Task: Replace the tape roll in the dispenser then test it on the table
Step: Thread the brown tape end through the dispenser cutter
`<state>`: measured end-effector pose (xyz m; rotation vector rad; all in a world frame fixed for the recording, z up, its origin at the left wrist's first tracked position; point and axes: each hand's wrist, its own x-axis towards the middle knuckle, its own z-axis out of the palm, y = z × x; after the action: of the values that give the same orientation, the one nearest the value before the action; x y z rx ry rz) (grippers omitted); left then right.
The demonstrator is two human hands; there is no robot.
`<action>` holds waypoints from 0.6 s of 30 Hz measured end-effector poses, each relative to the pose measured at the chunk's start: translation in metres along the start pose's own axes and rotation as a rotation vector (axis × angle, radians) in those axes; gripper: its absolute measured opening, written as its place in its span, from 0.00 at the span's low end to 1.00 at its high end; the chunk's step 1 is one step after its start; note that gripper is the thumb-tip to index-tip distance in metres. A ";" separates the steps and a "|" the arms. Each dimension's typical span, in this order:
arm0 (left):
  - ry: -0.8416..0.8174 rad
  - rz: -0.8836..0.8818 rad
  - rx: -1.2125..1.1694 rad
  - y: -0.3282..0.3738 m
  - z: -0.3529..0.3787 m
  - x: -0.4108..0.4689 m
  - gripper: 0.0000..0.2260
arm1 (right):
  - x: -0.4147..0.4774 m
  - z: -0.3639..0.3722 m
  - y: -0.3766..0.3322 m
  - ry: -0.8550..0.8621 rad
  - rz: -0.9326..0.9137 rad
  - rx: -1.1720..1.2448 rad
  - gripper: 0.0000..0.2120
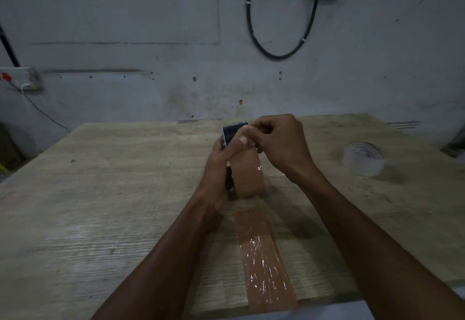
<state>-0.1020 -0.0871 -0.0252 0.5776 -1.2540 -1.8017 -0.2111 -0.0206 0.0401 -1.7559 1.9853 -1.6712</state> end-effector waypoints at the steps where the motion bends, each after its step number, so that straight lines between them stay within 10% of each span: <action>1: -0.006 -0.001 0.003 0.000 -0.001 0.000 0.32 | -0.001 0.002 0.001 -0.006 0.021 0.015 0.05; 18: -0.021 0.031 0.021 0.002 -0.003 -0.005 0.33 | -0.011 0.006 0.009 0.002 0.449 0.509 0.07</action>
<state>-0.0965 -0.0850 -0.0254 0.5494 -1.2908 -1.7746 -0.2097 -0.0186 0.0243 -1.0486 1.5910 -1.7894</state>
